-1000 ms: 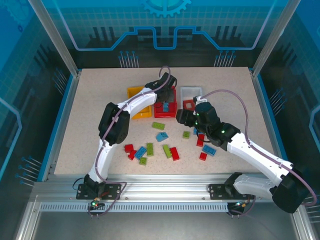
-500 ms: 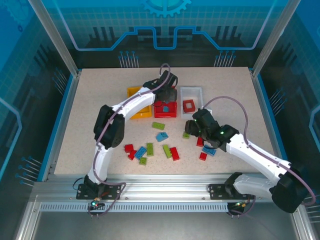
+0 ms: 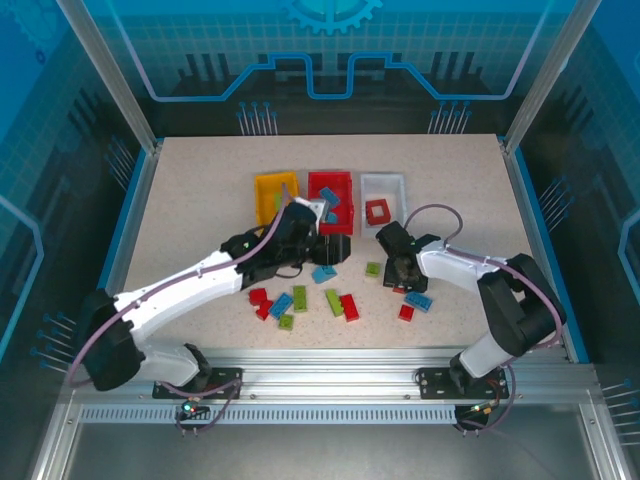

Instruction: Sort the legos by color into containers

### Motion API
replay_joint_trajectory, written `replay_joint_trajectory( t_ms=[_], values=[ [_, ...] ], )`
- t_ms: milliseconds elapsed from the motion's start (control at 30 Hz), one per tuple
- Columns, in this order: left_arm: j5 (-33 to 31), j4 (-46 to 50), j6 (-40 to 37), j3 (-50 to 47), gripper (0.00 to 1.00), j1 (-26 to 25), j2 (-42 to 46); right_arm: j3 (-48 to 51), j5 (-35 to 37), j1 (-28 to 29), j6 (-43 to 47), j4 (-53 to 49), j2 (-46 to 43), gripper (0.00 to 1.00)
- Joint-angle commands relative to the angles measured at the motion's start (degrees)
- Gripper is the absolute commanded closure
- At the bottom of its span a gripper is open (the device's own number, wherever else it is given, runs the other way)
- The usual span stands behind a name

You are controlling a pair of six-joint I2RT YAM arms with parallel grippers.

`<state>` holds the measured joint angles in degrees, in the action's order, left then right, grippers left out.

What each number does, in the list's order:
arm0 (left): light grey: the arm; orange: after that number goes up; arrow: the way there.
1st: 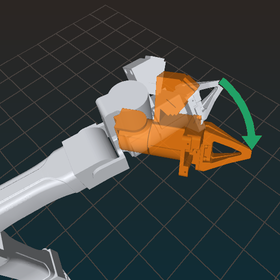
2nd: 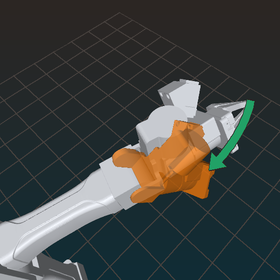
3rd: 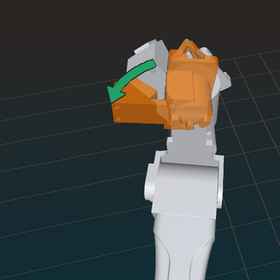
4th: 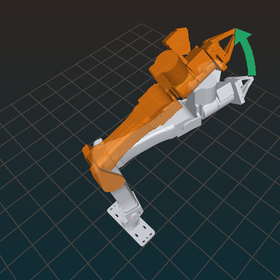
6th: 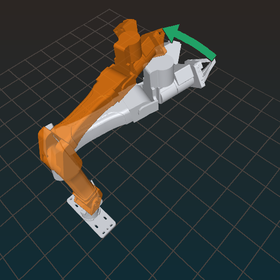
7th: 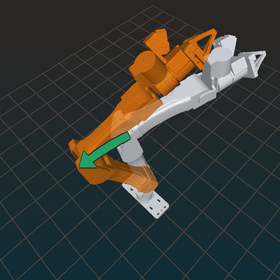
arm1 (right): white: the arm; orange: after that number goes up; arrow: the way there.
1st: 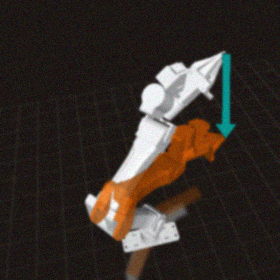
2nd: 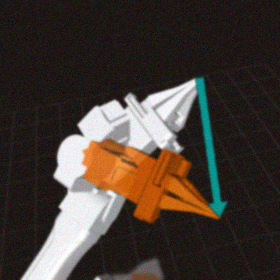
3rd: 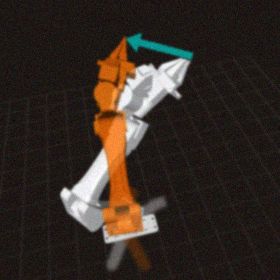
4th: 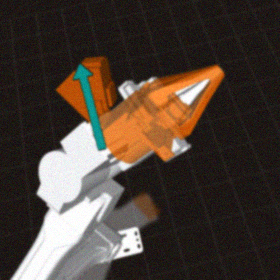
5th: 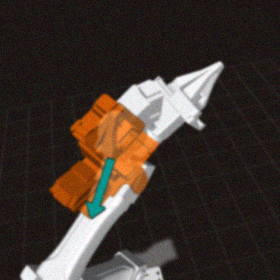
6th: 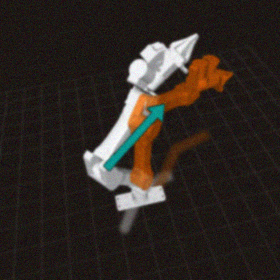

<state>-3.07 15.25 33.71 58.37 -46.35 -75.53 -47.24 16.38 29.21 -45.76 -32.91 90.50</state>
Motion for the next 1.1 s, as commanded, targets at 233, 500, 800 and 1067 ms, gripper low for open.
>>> replay_joint_trajectory(
  t_ms=[233, 500, 800, 1067],
  values=[
    [-2.63, -2.01, 4.41, -7.75, 0.35, -1.90, 12.30, -2.68, 7.87, 4.67, -1.41, -4.00, -8.13, 0.75],
    [-6.51, -4.80, 5.56, -6.52, 0.34, -2.17, 12.58, -15.45, 6.52, 2.67, 6.67, -0.93, -5.57, 0.73],
    [-6.43, -4.84, 4.52, -3.09, 0.34, -2.17, 9.35, -42.77, 2.72, -5.73, 14.92, -3.90, 19.77, 0.75],
    [-6.94, -3.70, 4.17, -3.00, 0.34, -2.18, 9.14, -58.97, 0.94, -9.67, 15.92, -12.42, 33.06, 0.71]
  ],
)
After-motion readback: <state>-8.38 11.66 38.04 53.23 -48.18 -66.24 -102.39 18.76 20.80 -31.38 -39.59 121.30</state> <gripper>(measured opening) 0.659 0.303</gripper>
